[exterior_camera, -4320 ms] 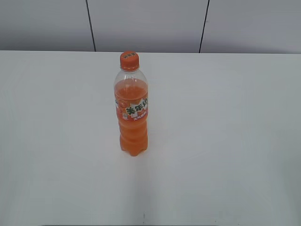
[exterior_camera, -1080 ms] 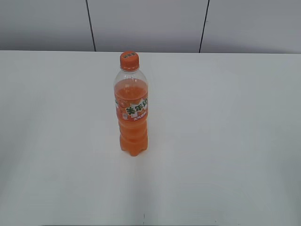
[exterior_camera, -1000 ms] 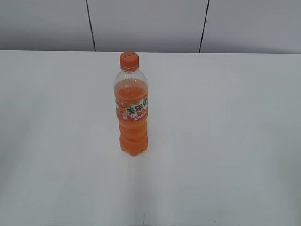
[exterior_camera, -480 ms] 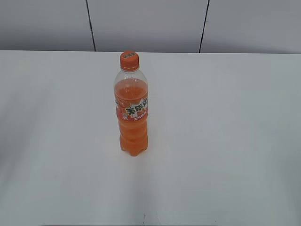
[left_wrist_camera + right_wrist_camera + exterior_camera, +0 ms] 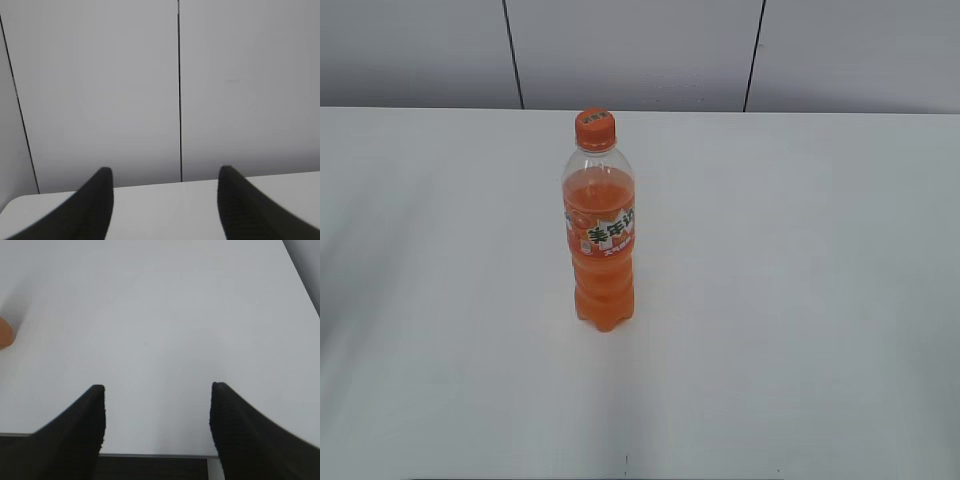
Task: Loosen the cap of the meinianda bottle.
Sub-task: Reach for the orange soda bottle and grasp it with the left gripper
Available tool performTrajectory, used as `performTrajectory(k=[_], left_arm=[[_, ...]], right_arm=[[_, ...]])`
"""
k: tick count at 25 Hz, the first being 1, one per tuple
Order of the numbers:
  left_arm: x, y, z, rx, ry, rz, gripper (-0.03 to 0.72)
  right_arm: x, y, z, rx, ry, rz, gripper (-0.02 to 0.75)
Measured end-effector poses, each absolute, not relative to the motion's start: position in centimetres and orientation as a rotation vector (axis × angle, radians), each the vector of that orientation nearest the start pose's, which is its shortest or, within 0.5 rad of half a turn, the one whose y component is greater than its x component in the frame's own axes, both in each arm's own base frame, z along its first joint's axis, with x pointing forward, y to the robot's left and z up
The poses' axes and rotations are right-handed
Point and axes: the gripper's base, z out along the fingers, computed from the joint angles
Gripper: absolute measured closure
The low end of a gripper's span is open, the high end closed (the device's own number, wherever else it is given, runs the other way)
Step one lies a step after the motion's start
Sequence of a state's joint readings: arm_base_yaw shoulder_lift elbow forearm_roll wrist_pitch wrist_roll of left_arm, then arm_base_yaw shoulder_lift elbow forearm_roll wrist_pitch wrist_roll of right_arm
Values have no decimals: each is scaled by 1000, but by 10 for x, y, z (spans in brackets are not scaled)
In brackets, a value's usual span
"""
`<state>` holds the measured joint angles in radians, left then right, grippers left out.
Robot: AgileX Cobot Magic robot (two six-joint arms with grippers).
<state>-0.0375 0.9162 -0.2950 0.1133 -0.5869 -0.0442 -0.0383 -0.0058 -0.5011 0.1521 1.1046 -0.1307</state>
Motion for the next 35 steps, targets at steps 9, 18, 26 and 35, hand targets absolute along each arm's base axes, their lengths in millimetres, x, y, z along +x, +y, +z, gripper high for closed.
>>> performTrajectory(k=[9, 18, 26, 35], left_arm=[[194, -13, 247, 119, 1589, -47, 305], [210, -21, 216, 258, 1723, -48, 305], [221, -25, 196, 296, 1758, -81, 305], [230, -34, 168, 419, 1807, -167, 305]], right_arm=[[-8, 13, 275, -107, 2070, 79, 244], [-8, 13, 275, -107, 2070, 79, 244], [-8, 13, 275, -107, 2070, 79, 244], [-8, 13, 275, -107, 2070, 79, 244]])
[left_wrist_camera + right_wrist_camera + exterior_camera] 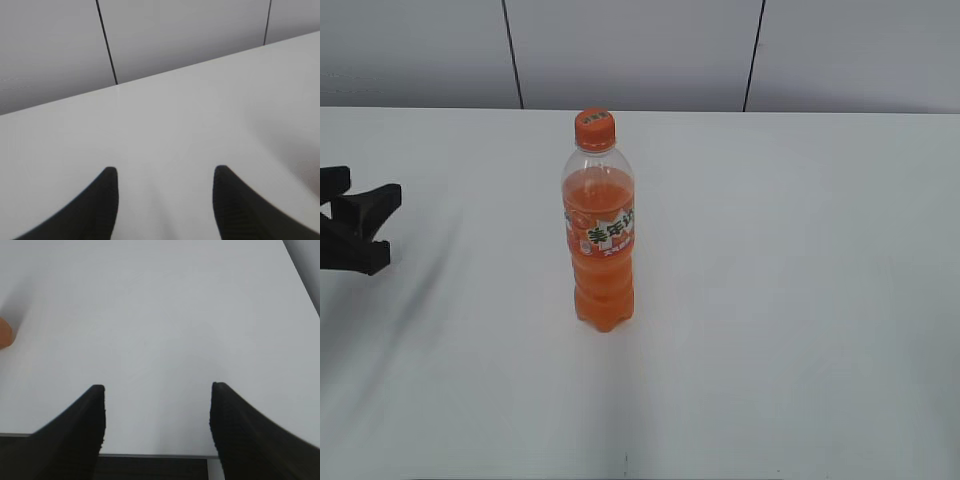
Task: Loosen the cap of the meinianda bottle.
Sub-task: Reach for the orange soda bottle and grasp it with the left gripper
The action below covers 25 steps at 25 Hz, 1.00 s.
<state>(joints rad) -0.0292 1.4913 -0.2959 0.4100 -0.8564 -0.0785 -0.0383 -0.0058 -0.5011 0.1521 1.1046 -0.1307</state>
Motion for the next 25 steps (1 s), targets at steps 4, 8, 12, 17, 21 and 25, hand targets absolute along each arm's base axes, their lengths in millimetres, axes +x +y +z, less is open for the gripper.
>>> performTrajectory(k=[4, 8, 12, 17, 21, 25], left_arm=[[232, -36, 151, 512, 1826, -216, 305], [230, -42, 137, 628, 1832, -285, 305], [234, -52, 133, 769, 1809, -380, 301], [252, -63, 136, 910, 1773, -546, 255], [262, -69, 136, 1057, 1760, -651, 234], [270, -72, 131, 1167, 1747, -692, 227]], right_arm=[[-8, 13, 275, -107, 2070, 79, 244], [-8, 13, 275, -107, 2070, 79, 244], [-8, 13, 275, -107, 2070, 79, 244], [-8, 13, 275, -107, 2070, 79, 244], [-8, 13, 275, -107, 2070, 79, 244], [-8, 13, 275, -107, 2070, 79, 244]])
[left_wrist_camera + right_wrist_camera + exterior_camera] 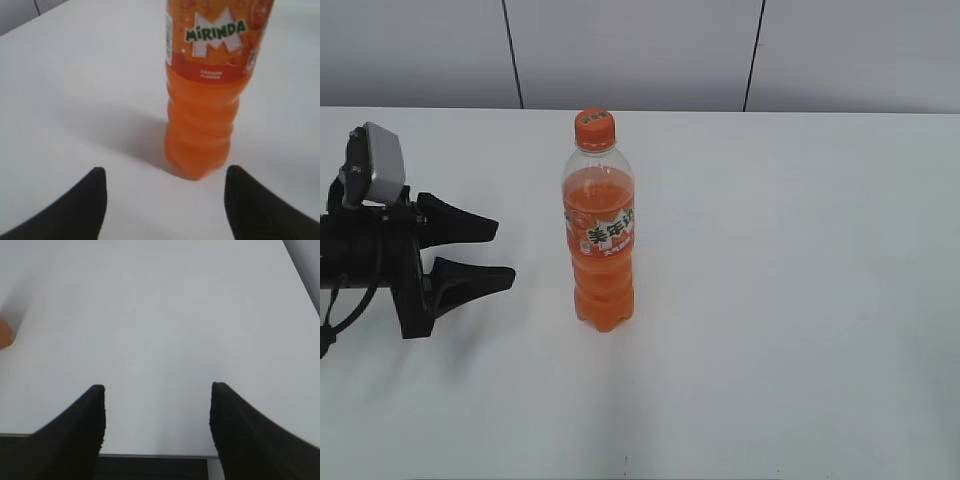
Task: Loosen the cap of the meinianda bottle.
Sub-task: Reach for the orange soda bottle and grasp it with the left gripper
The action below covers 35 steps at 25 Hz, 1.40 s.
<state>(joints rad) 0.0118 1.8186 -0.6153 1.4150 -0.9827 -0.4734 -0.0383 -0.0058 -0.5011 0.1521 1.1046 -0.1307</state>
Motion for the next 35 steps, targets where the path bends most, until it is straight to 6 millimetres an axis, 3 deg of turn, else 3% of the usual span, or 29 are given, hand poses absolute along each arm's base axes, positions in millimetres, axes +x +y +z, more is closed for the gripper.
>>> performTrajectory(k=[9, 15, 21, 35], left_arm=[[281, -85, 124, 1204, 1693, -785, 163], [287, -101, 128, 1208, 1655, -798, 158], [296, -108, 112, 1204, 1678, -834, 157], [305, -146, 97, 1304, 1617, -907, 157]], right_arm=[[-8, 13, 275, -107, 2070, 79, 244], [-8, 13, 275, -107, 2070, 79, 244], [-8, 13, 275, -107, 2070, 79, 244], [-8, 13, 275, -107, 2070, 79, 244]])
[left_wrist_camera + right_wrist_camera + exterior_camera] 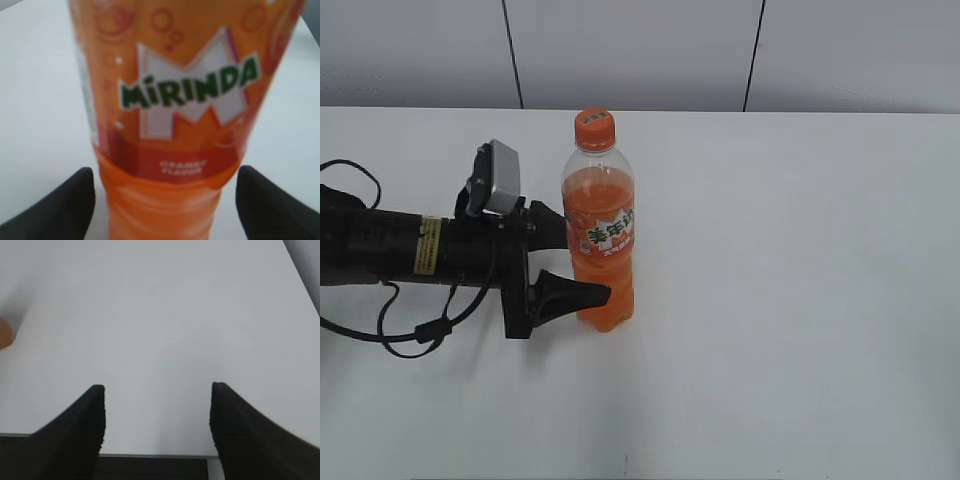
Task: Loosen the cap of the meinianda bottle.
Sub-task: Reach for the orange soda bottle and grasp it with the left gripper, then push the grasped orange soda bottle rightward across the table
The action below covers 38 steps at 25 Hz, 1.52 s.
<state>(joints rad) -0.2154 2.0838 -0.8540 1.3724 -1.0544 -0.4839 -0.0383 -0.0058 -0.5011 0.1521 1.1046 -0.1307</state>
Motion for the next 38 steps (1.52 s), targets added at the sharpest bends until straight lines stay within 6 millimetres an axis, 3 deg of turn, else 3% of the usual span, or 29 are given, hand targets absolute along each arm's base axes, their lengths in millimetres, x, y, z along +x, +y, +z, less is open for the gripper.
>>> performTrajectory(k=[17, 24, 29, 38], left_arm=[[304, -157, 88, 1261, 1645, -928, 160], [303, -157, 88, 1268, 1640, -931, 257], [301, -157, 88, 1287, 1629, -940, 267], [296, -158, 88, 1352, 1595, -971, 267]], right_arm=[[-8, 13, 275, -107, 2070, 79, 244], [-8, 13, 275, -107, 2070, 79, 244], [-3, 13, 276, -106, 2104, 91, 244], [37, 11, 325, -140, 2326, 94, 246]])
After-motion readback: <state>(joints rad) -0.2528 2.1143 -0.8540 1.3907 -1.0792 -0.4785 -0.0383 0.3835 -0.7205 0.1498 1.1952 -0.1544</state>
